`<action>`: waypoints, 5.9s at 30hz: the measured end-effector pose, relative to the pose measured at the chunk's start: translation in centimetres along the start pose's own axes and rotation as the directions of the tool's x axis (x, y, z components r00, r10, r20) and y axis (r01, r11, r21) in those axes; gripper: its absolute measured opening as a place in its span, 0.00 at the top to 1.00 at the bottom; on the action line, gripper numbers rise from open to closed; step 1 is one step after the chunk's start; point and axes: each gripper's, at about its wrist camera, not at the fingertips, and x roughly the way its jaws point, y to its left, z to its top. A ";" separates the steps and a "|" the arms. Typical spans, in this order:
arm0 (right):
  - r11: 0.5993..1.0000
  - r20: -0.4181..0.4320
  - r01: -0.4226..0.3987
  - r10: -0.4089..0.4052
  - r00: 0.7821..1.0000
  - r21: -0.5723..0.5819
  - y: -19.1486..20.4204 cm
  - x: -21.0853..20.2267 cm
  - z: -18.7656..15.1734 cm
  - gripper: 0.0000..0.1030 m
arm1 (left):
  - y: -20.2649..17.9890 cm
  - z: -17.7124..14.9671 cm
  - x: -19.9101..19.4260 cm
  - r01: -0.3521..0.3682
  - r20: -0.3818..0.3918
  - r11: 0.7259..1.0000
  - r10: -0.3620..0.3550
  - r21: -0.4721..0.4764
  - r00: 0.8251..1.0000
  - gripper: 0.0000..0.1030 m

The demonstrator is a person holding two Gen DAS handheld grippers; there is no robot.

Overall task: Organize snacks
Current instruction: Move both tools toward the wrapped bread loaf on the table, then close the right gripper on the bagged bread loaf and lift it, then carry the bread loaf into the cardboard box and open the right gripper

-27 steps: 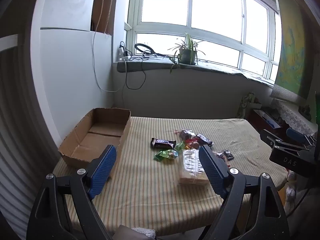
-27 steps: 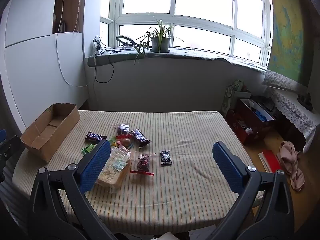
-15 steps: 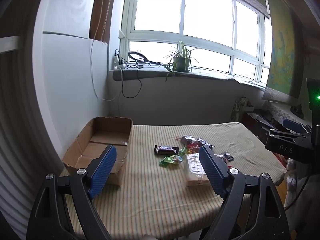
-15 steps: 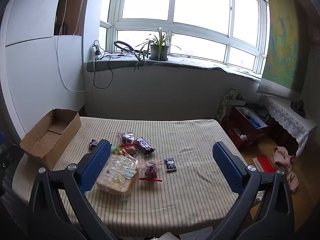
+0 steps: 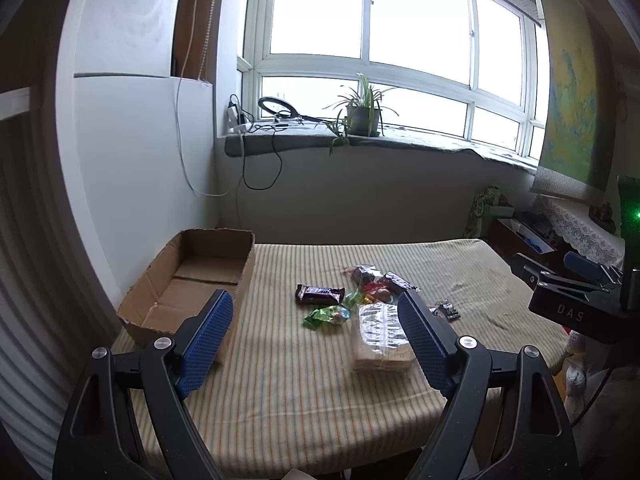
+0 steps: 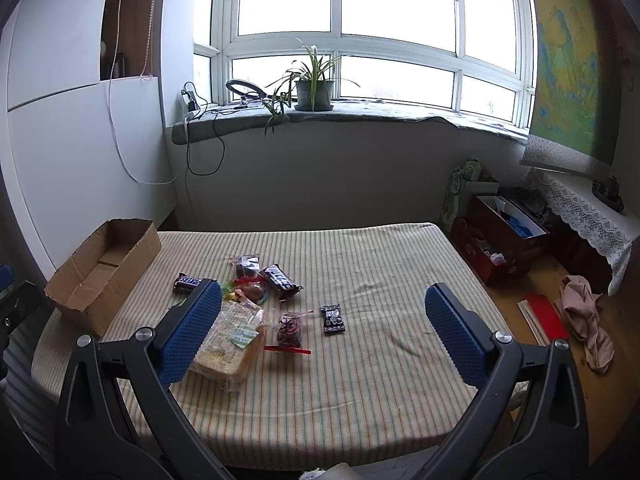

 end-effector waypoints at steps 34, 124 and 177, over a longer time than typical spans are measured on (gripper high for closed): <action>0.998 -0.011 -0.012 0.011 1.000 -0.054 0.0 2.4 -0.9 0.00 | -0.3 -1.1 3.6 0.017 -0.075 0.999 -0.021 -0.045 0.997 0.18; 0.776 -0.446 -0.430 0.622 0.644 0.462 3.1 20.8 -7.7 0.58 | 1.1 -6.2 19.7 0.414 -0.398 0.848 -0.523 -0.329 0.754 0.58; 0.633 -0.453 -0.746 0.738 0.500 0.207 30.4 19.4 1.2 0.58 | 22.2 -2.2 12.8 0.111 -0.197 0.917 -0.199 -0.383 0.960 0.57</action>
